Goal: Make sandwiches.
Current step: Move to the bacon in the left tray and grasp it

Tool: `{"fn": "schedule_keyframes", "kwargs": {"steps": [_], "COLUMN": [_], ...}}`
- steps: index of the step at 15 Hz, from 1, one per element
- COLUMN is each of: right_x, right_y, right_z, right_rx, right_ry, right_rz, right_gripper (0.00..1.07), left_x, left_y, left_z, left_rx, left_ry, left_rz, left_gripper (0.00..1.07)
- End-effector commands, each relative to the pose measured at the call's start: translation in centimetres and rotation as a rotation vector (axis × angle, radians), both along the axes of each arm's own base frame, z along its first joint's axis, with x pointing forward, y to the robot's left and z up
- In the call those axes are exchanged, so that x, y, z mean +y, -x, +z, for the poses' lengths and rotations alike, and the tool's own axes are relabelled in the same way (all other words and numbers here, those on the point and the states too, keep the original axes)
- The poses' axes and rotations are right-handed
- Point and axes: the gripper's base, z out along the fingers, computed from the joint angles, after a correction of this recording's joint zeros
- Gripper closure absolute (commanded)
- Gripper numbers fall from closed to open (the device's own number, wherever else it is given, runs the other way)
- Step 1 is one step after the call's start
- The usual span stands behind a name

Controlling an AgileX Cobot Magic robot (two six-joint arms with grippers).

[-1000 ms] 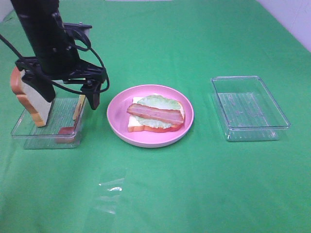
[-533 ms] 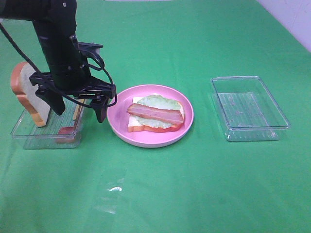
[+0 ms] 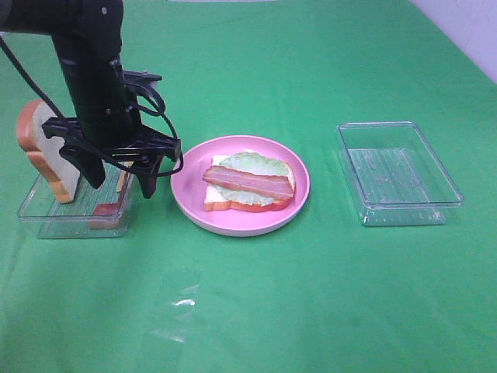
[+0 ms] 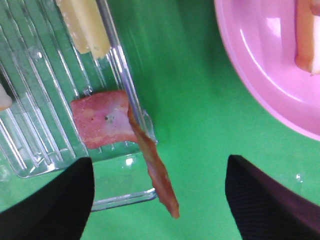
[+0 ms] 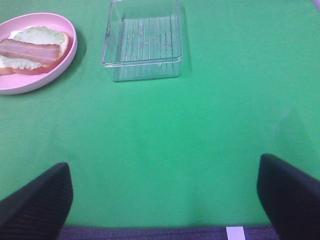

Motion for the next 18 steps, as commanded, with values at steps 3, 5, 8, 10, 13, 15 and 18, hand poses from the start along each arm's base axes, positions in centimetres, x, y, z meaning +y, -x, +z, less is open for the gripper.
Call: {"fn": "schedule_keyframes", "kwargs": {"steps": [3,5,8,10,13,15,18], "right_x": [0.03,0.03,0.03,0.03,0.03,0.03,0.03], "right_y": [0.38,0.38,0.38,0.38,0.38,0.38,0.38], "right_z": [-0.06,-0.06,-0.06,-0.06,-0.06,-0.06,-0.06], "right_rx": [-0.033,-0.033,-0.033,-0.033,-0.033,-0.033,-0.033], "right_ry": [-0.005,-0.005,-0.005,-0.005,-0.005,-0.005,-0.005], "right_rz": [0.002,0.002,0.002,0.002,0.002,0.002,0.002], "right_gripper": [0.12,0.12,0.12,0.12,0.12,0.12,0.12], "left_x": [0.01,0.01,-0.08,-0.08,-0.08,-0.07,-0.07], "left_y": [0.27,0.27,0.02,0.02,0.06,0.07,0.07], "left_z": [-0.38,-0.38,-0.37,-0.37,-0.37,-0.37,-0.37], "left_rx": [0.025,0.024,-0.003,-0.003,0.001,0.003,0.003], "left_ry": [-0.013,-0.014,-0.003,-0.002,-0.003,-0.004,-0.004], "left_rz": [0.009,0.012,0.022,0.034,0.033,0.033,0.033], "left_gripper": [0.57,0.63,0.63,0.63,0.69,0.90,1.07]}}
